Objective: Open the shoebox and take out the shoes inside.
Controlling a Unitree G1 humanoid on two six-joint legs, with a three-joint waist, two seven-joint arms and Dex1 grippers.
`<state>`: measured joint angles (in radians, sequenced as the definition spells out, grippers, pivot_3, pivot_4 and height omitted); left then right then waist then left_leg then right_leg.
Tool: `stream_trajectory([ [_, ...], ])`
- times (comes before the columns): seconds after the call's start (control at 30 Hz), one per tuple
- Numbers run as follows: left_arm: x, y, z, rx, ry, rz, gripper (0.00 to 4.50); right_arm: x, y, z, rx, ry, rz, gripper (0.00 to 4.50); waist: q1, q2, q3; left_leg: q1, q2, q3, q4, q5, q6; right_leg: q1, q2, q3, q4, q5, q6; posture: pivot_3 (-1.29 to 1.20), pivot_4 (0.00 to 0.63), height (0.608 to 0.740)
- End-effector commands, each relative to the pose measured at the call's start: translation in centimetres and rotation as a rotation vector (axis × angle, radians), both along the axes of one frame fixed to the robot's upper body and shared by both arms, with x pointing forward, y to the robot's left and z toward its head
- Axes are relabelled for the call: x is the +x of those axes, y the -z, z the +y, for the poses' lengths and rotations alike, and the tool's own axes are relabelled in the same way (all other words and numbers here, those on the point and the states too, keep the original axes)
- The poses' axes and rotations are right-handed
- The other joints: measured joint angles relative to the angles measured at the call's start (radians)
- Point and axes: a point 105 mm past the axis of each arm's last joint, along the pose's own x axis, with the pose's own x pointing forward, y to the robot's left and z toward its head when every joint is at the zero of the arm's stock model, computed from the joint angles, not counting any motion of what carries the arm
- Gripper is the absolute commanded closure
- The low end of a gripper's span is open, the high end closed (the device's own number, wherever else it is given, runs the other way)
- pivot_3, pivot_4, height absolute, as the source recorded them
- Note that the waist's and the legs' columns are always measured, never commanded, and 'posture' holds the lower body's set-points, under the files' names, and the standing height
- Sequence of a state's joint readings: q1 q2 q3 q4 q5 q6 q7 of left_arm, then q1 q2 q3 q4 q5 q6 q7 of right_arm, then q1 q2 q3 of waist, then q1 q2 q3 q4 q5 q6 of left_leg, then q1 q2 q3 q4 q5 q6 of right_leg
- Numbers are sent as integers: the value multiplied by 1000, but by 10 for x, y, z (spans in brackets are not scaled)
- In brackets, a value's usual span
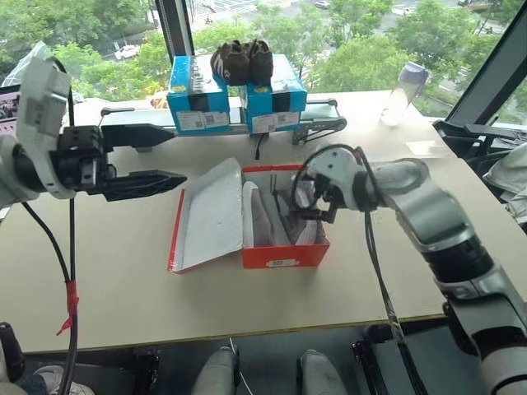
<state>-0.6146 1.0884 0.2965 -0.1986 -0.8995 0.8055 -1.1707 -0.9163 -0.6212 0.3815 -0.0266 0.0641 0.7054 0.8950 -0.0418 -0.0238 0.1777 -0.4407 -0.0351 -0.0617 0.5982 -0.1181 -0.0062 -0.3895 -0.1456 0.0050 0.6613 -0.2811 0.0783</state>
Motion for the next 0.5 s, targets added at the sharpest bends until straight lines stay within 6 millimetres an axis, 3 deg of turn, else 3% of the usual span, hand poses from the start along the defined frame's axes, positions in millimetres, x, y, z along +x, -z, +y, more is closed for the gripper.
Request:
stream_trajectory([
  [0.03, -2, 1, 0, 30, -4, -35, 0, 5, -6, 9, -44, -6, -52, 23, 0, 0, 0, 0, 0, 0, 0, 0, 0, 0, 0, 0, 0, 1, -2, 0, 150, 740],
  [0.17, -2, 3, -1, 37, -4, -36, 0, 19, 4, 12, -89, 35, -70, 23, 0, 0, 0, 0, 0, 1, 0, 0, 0, 0, 0, 0, 0, 2, -3, 0, 150, 740],
  [0.3, -3, 2, -2, 33, -4, -40, 0, 38, 24, 1, -165, 115, -70, 23, -1, 0, 0, 0, 0, 1, 0, 0, 0, 0, 0, 0, 0, 2, -3, 0, 150, 740],
  [0.5, -4, 2, -3, 38, -8, -48, 0, 44, 49, -12, -259, 158, -22, 23, -3, -1, 0, 1, 0, 1, 1, 0, 0, 1, 1, 1, 1, 2, -2, 0, 150, 740],
])
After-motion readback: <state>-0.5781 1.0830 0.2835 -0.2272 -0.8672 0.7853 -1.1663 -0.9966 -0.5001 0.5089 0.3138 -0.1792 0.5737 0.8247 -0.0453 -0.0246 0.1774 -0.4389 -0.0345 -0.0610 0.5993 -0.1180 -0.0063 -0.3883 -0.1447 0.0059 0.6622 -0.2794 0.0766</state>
